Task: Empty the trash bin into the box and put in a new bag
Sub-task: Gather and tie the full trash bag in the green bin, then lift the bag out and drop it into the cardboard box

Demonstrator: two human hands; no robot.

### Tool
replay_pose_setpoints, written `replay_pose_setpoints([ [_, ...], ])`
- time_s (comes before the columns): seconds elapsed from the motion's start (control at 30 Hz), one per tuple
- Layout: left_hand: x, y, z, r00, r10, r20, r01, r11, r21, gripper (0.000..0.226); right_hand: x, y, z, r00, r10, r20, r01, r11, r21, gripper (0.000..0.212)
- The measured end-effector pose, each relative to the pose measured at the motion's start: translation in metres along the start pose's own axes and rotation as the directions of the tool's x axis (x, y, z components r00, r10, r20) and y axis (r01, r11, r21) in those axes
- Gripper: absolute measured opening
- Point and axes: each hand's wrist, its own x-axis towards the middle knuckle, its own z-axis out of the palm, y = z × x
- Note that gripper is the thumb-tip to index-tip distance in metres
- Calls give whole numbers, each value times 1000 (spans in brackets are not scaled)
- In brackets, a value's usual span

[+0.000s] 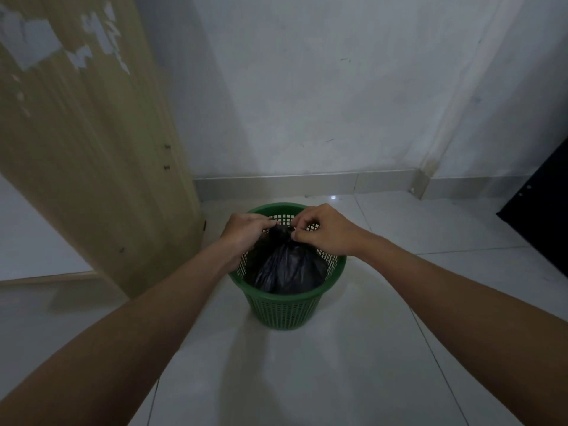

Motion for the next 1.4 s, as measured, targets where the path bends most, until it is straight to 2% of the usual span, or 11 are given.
replay_pose_setpoints([
  [0.07, 4, -9, 2, 987, 145, -68, -123, 958, 260, 17, 1, 1, 0, 999, 22, 31, -19, 997, -77, 14],
  [0.17, 0, -13, 7, 944, 329, -28, -255, 781, 571, 17, 2, 1, 3, 998, 33, 61, -21, 983, -180, 13],
  [0.27, -5, -10, 8, 943, 331, 20, -285, 778, 560, 17, -2, -5, 9, 1000, 21, 7, -20, 991, -136, 14],
  [0.4, -7, -9, 9, 950, 313, 4, -273, 823, 498, 10, -2, -7, 23, 985, -38, 169, 94, 937, -335, 86],
  [0.47, -7, -8, 10, 974, 225, -22, -198, 897, 396, 16, 0, -2, 35, 976, -15, 218, 110, 898, -427, 103],
  [0.57, -4, -8, 8, 972, 227, -53, -191, 905, 380, 23, 3, 0, 50, 987, -40, 155, 107, 884, -456, 92],
  [0.8, -3, -11, 2, 977, 212, -11, -190, 896, 403, 20, 7, 0, 56, 988, -34, 151, 99, 891, -443, 32],
  [0.93, 4, -7, -2, 973, 212, -94, -170, 928, 332, 8, 6, -6, 54, 989, -65, 132, 117, 888, -445, 40],
  [1.1, 3, -10, -4, 969, 212, -124, -170, 945, 281, 12, 9, -8, 49, 988, -121, 95, 150, 894, -423, 41],
  [1.27, -1, -8, -3, 964, 218, -151, -187, 963, 196, 10, 8, -12, 25, 981, -173, -91, 137, 940, -314, 43],
  [1.4, -24, 18, -6, 976, 145, -162, -140, 989, 42, 24, 1, -33, 1, 969, -157, -190, 111, 967, -231, 31],
])
